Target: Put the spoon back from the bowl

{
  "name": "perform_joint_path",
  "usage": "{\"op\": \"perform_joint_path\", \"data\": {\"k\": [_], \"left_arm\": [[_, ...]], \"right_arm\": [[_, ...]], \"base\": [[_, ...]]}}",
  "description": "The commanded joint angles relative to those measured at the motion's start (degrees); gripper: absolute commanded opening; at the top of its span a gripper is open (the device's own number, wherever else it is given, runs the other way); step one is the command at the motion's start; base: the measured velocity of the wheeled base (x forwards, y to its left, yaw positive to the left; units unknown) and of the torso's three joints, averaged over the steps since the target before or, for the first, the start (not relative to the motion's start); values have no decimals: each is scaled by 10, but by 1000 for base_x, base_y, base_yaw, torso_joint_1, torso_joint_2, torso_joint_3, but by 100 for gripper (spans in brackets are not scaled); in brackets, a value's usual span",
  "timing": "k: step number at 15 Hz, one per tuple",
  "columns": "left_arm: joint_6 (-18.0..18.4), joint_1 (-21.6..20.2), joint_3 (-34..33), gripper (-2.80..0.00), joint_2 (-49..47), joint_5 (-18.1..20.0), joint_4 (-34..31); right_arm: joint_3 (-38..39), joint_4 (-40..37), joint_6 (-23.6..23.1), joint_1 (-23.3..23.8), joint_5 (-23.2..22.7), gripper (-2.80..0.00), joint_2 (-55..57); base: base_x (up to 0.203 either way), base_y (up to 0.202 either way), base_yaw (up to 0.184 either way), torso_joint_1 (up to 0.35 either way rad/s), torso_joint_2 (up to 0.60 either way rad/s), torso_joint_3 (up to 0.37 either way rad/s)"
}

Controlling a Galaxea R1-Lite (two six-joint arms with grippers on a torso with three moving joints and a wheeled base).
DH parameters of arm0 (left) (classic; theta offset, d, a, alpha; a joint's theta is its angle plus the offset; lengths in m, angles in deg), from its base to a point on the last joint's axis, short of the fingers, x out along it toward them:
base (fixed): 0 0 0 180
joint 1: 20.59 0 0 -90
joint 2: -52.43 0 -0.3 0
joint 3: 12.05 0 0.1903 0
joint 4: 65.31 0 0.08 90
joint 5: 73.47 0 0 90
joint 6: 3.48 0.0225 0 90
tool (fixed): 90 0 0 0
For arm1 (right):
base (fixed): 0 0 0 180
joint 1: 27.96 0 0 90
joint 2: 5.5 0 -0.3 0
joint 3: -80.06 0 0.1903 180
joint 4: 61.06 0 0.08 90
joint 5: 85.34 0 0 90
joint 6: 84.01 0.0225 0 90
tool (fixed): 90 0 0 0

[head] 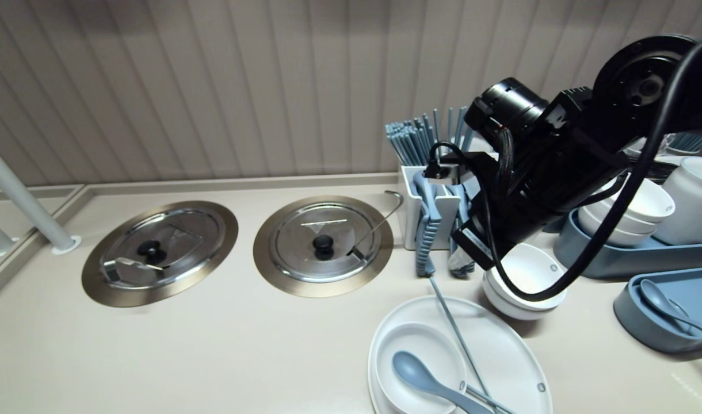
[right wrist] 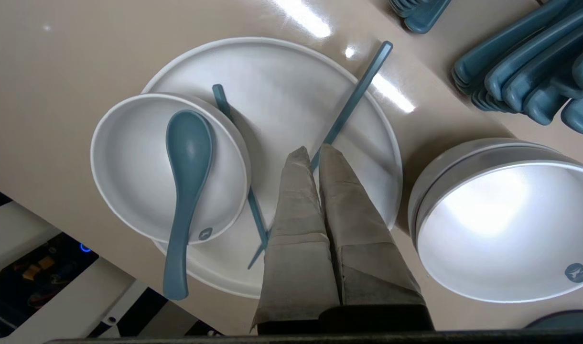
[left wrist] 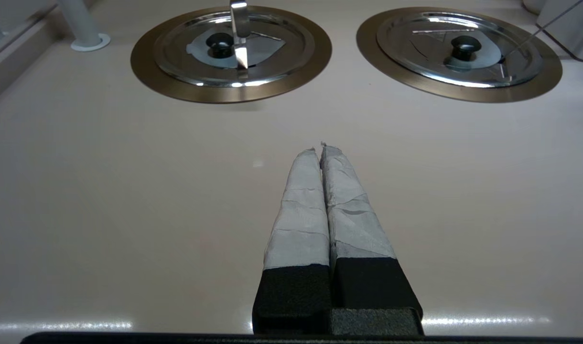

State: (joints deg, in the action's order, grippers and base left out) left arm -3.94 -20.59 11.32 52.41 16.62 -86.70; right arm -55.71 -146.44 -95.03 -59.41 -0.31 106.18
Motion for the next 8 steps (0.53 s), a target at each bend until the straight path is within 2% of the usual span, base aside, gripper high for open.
{"op": "perform_joint_path", "data": {"k": [1, 8], "left_arm": [[0, 0, -4, -280, 0, 0, 0], [3, 0, -4, -280, 0, 0, 1]], "right_arm": [[2, -3, 0, -5, 0, -280, -7], [2, -3, 0, -5, 0, -280, -32]], "base": [[0, 0, 0, 0, 0, 0], [0, 0, 0, 0, 0, 0]]}}
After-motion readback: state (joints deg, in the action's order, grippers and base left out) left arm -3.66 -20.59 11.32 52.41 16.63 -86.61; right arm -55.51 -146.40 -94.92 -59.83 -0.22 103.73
